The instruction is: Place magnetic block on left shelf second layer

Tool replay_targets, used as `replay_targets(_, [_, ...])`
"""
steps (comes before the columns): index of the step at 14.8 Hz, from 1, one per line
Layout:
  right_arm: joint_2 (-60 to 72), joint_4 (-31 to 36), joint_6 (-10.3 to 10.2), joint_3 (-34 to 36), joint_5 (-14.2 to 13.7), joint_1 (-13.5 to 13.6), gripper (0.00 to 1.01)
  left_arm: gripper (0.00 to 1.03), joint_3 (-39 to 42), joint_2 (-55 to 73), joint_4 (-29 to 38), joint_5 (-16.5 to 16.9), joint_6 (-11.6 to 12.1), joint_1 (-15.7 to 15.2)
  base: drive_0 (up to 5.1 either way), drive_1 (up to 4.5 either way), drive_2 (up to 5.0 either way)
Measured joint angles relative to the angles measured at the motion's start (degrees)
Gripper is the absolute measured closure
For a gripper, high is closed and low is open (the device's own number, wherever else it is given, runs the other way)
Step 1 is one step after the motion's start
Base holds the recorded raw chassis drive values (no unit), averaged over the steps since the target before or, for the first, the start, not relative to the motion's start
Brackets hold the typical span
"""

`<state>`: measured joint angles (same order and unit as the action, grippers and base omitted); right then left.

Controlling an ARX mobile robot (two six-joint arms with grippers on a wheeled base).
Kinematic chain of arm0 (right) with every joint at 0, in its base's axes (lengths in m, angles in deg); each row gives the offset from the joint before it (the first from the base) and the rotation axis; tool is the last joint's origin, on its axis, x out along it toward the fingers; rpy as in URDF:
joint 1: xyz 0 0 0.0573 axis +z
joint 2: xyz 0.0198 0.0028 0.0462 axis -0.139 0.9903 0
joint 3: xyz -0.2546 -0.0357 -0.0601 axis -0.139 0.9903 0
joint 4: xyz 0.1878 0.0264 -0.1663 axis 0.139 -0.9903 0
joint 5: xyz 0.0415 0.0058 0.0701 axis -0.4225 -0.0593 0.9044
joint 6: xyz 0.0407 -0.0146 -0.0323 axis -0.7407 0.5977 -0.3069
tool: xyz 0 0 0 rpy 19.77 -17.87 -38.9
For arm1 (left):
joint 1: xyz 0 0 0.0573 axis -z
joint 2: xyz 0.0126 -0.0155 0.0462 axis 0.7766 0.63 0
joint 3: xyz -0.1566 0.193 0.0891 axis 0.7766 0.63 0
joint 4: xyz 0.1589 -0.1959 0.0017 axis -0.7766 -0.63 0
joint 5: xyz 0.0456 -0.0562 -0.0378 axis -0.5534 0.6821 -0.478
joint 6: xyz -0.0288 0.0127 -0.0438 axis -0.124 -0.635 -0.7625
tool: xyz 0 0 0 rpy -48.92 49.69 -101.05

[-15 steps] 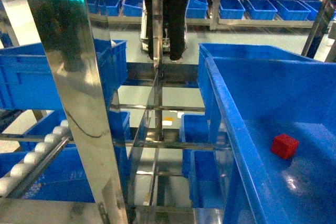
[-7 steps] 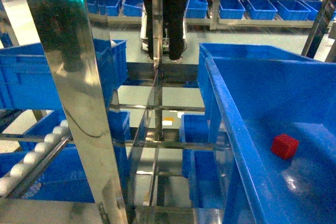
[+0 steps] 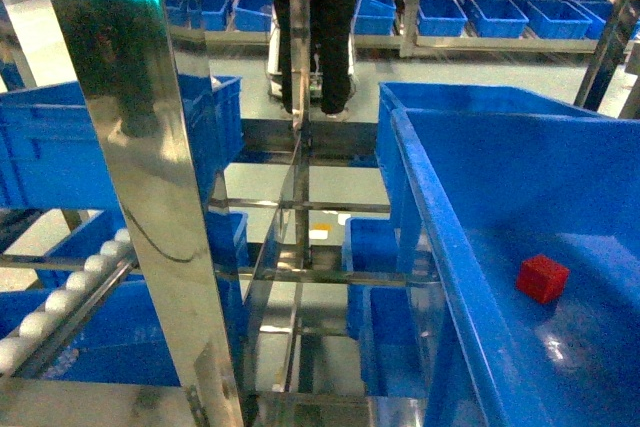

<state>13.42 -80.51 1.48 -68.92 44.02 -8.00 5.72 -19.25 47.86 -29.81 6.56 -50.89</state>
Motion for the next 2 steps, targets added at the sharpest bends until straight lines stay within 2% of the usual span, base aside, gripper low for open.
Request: replay_targets(2, [0.0, 0.0, 0.0, 0.0, 0.0, 0.0, 0.03, 0.05, 0.0, 0.0, 0.0, 0.0, 0.0, 0.0, 0.0, 0.0, 0.0])
